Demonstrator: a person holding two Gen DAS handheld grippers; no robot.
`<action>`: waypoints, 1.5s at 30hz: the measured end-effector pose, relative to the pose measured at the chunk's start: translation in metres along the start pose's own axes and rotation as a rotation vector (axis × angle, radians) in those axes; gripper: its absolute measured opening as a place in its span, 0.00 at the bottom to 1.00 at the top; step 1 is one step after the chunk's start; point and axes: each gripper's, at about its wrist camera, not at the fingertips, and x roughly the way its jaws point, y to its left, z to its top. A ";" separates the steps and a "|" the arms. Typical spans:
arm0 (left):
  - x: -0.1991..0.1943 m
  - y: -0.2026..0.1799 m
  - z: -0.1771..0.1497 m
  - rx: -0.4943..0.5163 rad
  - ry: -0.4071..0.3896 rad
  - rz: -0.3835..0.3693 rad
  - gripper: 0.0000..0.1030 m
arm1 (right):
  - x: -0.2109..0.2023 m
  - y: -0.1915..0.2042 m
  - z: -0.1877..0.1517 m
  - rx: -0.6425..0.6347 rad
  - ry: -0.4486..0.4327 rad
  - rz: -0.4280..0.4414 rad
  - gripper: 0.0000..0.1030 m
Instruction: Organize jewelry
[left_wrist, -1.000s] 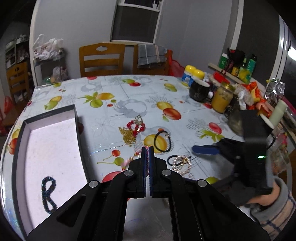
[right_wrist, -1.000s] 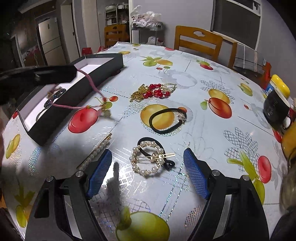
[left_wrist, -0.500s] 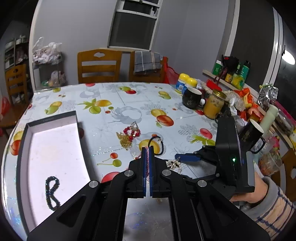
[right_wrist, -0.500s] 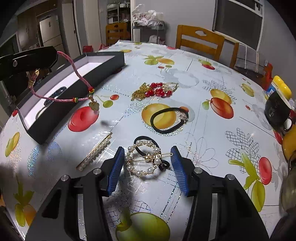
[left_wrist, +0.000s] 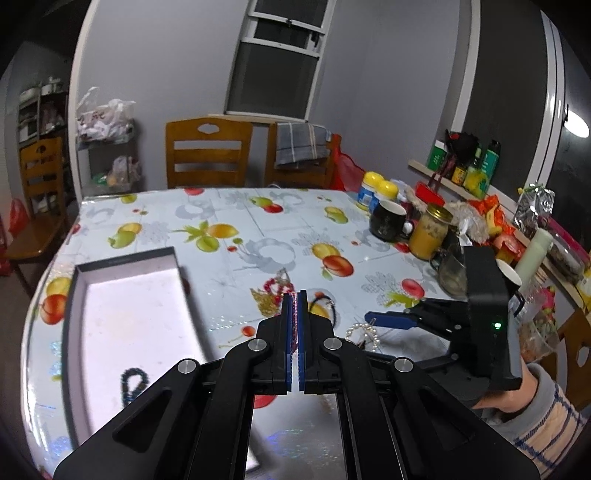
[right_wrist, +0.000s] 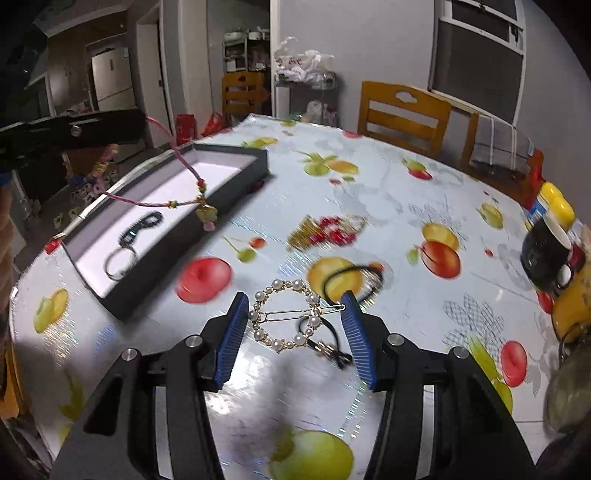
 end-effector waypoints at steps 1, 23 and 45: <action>-0.002 0.002 0.001 -0.002 -0.003 0.004 0.02 | -0.001 0.006 0.005 -0.011 -0.009 0.008 0.50; -0.030 0.130 -0.022 -0.148 0.025 0.169 0.02 | 0.072 0.152 0.066 -0.253 0.054 0.183 0.50; 0.009 0.169 -0.061 -0.265 0.162 0.141 0.11 | 0.096 0.161 0.060 -0.282 0.080 0.175 0.71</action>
